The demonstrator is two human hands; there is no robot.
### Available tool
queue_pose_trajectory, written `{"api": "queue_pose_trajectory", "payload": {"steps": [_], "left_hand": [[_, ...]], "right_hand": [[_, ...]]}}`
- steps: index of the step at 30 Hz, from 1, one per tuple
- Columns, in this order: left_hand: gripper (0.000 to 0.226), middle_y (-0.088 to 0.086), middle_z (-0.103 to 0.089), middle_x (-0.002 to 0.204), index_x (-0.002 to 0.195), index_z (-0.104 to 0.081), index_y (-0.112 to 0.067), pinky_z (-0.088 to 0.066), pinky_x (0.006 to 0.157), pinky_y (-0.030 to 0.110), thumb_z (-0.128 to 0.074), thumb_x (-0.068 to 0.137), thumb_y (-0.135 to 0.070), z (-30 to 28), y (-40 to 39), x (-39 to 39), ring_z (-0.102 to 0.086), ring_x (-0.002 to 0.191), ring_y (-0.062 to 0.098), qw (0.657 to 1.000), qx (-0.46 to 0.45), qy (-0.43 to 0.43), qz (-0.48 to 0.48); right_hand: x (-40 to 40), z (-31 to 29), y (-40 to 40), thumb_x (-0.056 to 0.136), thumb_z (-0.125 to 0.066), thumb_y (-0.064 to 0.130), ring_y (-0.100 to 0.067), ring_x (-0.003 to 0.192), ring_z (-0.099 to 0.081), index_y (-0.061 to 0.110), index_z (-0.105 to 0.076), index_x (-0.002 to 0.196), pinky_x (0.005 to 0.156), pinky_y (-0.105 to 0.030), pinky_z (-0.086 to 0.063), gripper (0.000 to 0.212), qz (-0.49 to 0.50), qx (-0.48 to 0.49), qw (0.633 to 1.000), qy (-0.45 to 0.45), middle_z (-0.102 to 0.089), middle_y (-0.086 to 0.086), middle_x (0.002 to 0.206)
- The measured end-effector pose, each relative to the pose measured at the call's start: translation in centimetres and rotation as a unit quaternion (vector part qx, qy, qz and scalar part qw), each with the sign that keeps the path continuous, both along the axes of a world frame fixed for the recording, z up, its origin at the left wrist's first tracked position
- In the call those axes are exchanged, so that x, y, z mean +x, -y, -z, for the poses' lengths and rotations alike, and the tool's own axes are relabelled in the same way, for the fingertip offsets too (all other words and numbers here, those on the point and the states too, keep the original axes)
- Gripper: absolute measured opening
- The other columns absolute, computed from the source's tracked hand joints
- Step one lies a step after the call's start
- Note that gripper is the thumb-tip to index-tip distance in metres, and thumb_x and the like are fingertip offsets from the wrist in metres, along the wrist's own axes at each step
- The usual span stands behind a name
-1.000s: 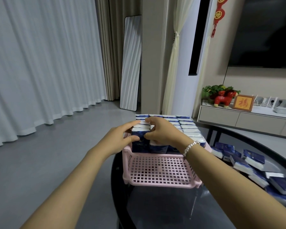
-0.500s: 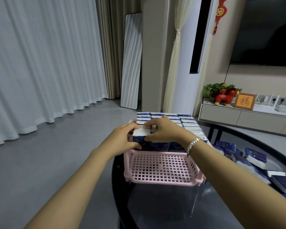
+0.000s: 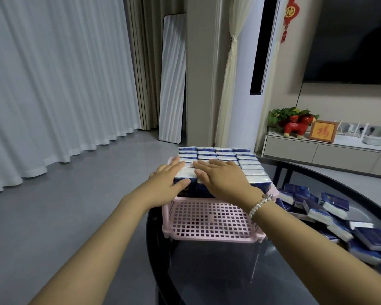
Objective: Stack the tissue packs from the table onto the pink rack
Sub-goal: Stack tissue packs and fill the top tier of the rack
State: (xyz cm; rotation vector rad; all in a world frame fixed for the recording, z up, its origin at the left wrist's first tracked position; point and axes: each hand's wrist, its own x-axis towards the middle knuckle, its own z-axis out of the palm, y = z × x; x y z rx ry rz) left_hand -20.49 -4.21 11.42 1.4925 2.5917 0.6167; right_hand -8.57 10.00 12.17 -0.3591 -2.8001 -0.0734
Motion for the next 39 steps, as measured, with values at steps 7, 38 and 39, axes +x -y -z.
{"api": "queue_pose_trajectory", "payload": {"steps": [7,38,39], "left_hand": [[0.051,-0.012,-0.027,0.155,0.140,-0.042,-0.033,0.006,0.109,0.026,-0.048,0.092,-0.050,1.0,-0.8,2.3,-0.013,0.143,0.004,0.988,0.119,-0.096,-0.009],[0.046,-0.007,-0.066,0.117,0.114,-0.068,-0.024,-0.018,0.093,0.020,-0.035,0.088,-0.044,3.9,-4.9,16.2,-0.055,0.113,0.014,0.955,0.276,-0.107,0.029],[0.049,-0.008,-0.066,0.117,0.114,-0.068,-0.024,-0.019,0.091,0.020,-0.033,0.087,-0.045,4.4,-5.4,17.3,-0.055,0.112,0.014,0.958,0.269,-0.091,0.036]], "right_hand": [[-0.1,0.3,-0.4,0.095,-0.046,0.043,-0.025,0.083,-0.061,0.024,-0.073,0.099,0.071,-0.031,-0.031,0.033,0.004,-0.014,0.988,-0.157,-0.073,-0.002,0.083],[16.3,6.6,-1.4,0.084,-0.052,0.024,-0.019,0.095,-0.056,0.020,-0.069,0.107,0.084,-0.027,-0.027,0.028,0.118,-0.140,0.919,-0.349,-0.070,0.004,0.100],[17.4,7.3,-1.9,0.085,-0.054,0.023,-0.019,0.094,-0.056,0.020,-0.070,0.105,0.083,-0.029,-0.030,0.026,0.134,-0.145,0.918,-0.344,-0.070,0.004,0.098]]}}
